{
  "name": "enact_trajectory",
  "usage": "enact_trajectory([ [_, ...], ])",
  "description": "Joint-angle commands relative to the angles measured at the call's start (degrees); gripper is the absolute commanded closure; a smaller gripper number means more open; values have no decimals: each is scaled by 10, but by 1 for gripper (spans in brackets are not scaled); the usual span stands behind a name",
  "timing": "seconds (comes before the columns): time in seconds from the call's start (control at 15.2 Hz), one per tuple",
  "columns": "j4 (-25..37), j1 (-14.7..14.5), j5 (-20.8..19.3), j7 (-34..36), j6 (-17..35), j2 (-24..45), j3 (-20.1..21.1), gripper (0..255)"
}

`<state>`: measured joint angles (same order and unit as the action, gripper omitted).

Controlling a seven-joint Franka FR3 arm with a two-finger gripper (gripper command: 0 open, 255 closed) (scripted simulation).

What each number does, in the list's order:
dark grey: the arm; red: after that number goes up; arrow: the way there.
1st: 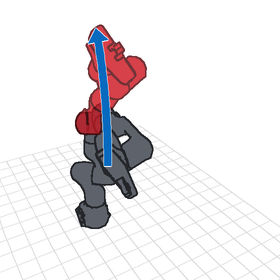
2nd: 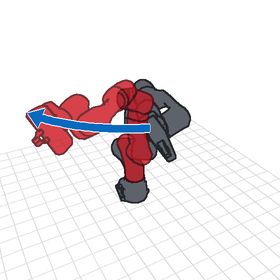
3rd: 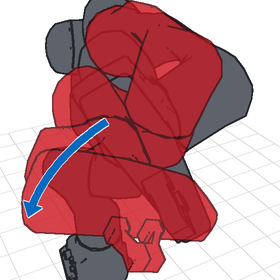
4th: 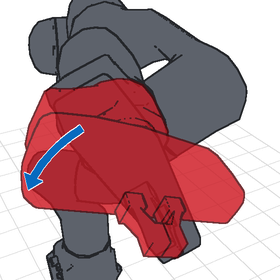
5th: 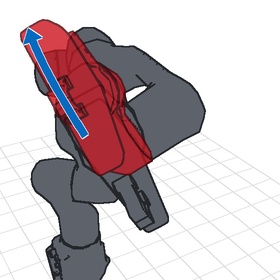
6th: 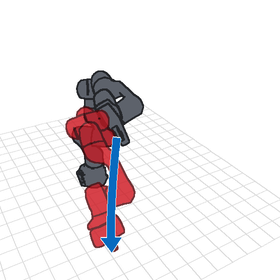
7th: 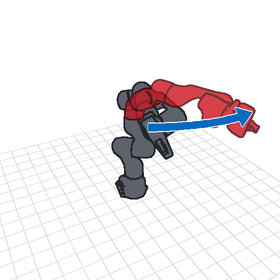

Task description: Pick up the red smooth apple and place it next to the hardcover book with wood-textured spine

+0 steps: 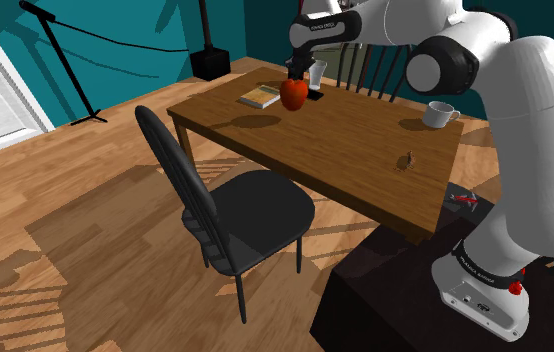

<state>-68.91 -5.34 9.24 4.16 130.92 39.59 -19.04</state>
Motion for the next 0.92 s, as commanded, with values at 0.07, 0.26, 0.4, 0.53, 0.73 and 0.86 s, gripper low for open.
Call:
enact_trajectory([
  [0.07, -20, -2, 1, 0, 24, 3, 1, 255],
  [0.26, -35, -3, 4, -1, 44, 9, 3, 255],
  [0.4, -35, -3, 4, -1, 44, 9, 3, 255],
  [0.53, -35, -3, 4, -1, 44, 9, 3, 255],
  [0.73, -35, -3, 4, -1, 44, 9, 3, 255],
  [0.86, -35, -3, 4, -1, 44, 9, 3, 0],
])
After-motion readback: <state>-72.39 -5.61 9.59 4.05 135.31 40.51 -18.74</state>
